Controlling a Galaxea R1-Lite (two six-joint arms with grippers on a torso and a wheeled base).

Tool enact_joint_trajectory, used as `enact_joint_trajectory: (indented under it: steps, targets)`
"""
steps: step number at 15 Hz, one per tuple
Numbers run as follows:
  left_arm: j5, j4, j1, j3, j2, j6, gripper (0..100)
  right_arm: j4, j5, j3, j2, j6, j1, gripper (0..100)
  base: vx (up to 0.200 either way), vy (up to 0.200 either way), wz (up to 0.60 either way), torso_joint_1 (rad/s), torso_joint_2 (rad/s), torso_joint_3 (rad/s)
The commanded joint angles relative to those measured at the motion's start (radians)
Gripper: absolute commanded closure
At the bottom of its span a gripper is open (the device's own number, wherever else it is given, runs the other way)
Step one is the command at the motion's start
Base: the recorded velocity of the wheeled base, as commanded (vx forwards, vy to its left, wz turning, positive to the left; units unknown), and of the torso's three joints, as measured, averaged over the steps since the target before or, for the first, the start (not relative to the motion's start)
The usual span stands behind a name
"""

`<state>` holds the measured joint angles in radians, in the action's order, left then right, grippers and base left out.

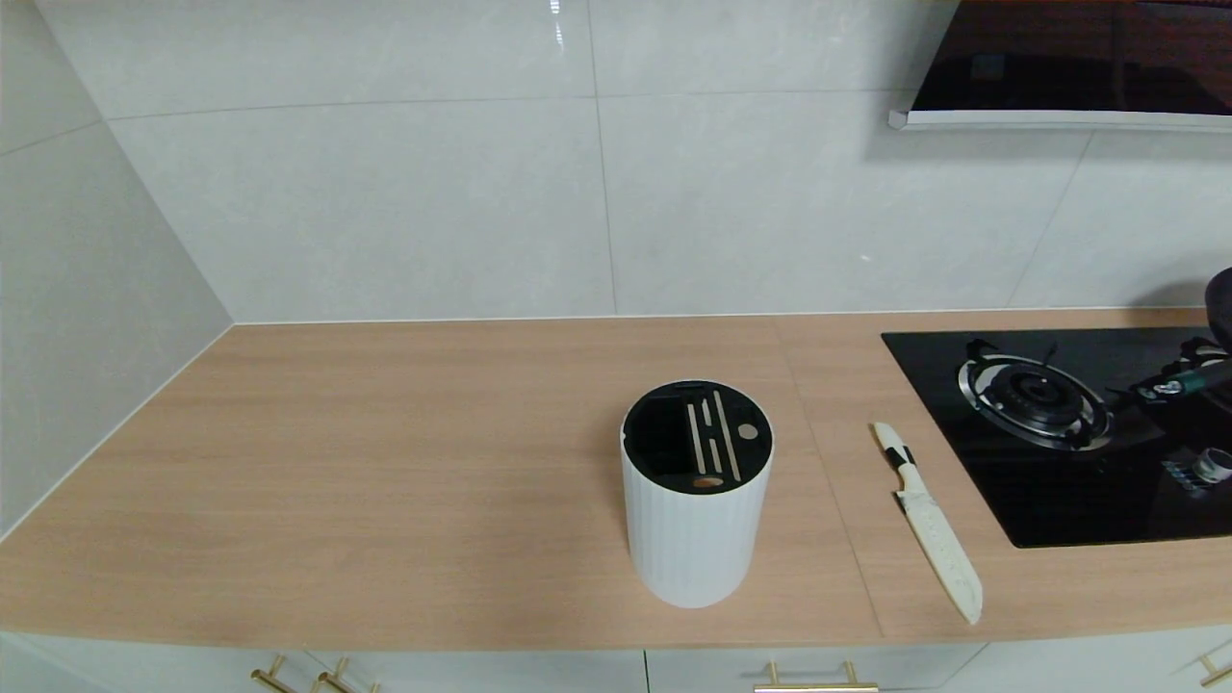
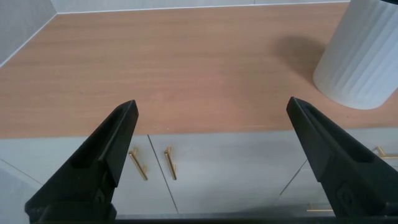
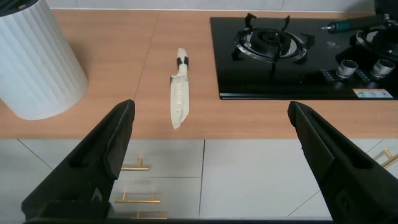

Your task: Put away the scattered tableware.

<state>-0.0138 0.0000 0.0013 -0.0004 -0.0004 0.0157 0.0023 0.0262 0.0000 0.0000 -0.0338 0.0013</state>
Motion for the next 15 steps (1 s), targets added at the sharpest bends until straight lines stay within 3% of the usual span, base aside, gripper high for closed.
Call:
enact_joint_trajectory:
  steps: [1, 4, 5, 7, 10, 15]
  targets:
    - [0.000, 0.000, 0.000, 0.000, 0.000, 0.000, 0, -0.001, -0.002, 0.000, 0.002, -0.003, 0.000, 0, 0.000, 0.000, 0.00, 0.000, 0.00, 0.000]
    - [0.000, 0.000, 0.000, -0.001, 0.000, 0.000, 0, -0.004, -0.015, -0.029, 0.002, -0.014, 0.000, 0, 0.000, 0.000, 0.00, 0.000, 0.00, 0.000]
    - [0.000, 0.000, 0.000, 0.000, 0.000, -0.002, 0, 0.018, -0.066, -0.143, 0.035, -0.005, 0.006, 0, 0.000, 0.000, 0.00, 0.000, 0.00, 0.000]
    - [0.000, 0.000, 0.000, 0.000, 0.000, 0.000, 0, 0.036, -0.124, -0.190, 0.152, -0.006, 0.008, 0, 0.000, 0.000, 0.00, 0.000, 0.00, 0.000]
    - [0.000, 0.000, 0.000, 0.000, 0.000, 0.000, 0, 0.027, -0.187, -0.279, 0.477, -0.006, 0.016, 0, 0.000, 0.000, 0.00, 0.000, 0.00, 0.000]
    - [0.000, -0.002, 0.000, 0.000, 0.000, 0.001, 0, -0.042, -0.158, -0.413, 0.934, 0.000, 0.120, 0, 0.000, 0.000, 0.00, 0.000, 0.00, 0.000]
